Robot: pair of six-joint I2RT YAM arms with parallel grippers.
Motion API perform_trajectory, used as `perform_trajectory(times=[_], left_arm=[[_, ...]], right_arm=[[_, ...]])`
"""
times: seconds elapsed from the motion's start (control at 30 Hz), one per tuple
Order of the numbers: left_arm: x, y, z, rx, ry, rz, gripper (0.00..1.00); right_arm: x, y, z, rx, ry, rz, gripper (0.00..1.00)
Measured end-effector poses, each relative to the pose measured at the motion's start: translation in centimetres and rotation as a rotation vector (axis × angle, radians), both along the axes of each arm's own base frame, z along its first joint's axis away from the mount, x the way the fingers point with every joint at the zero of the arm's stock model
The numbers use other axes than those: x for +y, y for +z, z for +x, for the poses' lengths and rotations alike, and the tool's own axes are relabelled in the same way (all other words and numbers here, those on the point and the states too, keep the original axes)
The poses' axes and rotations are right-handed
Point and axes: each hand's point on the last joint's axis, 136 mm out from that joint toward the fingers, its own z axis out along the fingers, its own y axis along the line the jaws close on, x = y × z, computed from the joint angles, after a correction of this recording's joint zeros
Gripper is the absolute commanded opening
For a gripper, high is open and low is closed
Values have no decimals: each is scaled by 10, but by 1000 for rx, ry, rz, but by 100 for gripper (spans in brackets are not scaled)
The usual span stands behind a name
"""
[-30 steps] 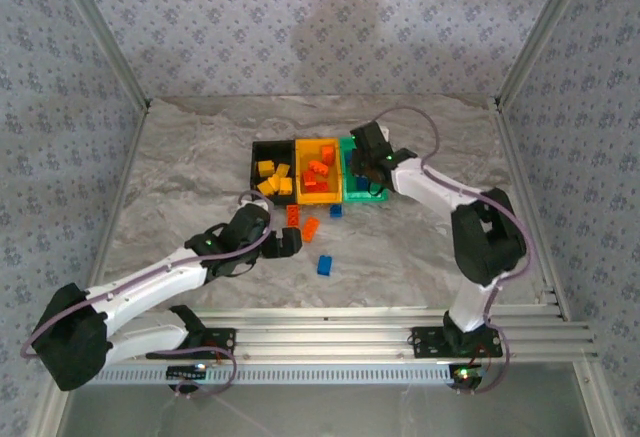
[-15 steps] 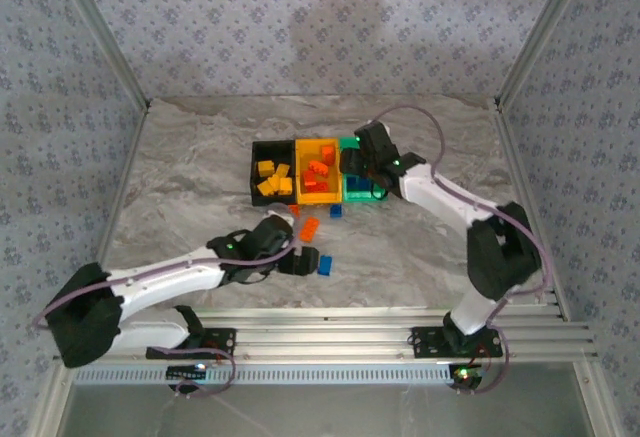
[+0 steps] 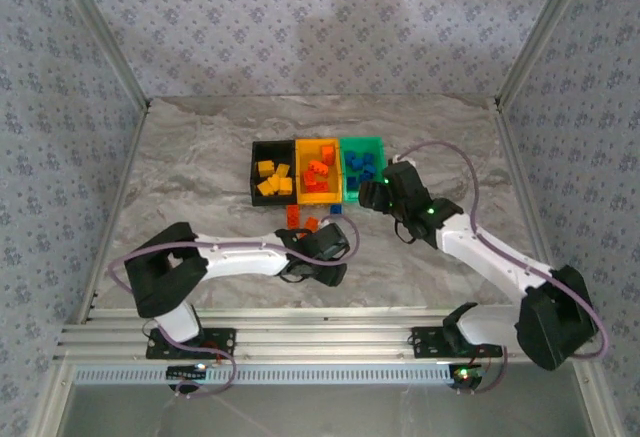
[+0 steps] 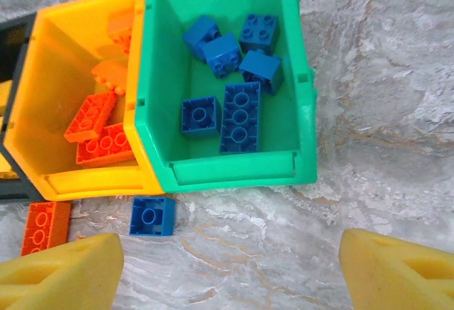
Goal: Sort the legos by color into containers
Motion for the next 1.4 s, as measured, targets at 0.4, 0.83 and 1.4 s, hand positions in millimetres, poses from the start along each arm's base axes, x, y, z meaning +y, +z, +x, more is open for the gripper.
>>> perform_trajectory(times=[0.4, 0.83, 1.4], left_arm=[[5, -6, 4, -33, -12, 82, 30], [-23, 99, 94, -179, 116, -151, 31], [-78, 98, 239, -205, 211, -242, 41]], right_arm=[[-16, 1, -17, -34, -31, 12, 83], [-27, -26, -40, 5, -69, 23, 83], [-22, -46, -56, 49, -47, 15, 84]])
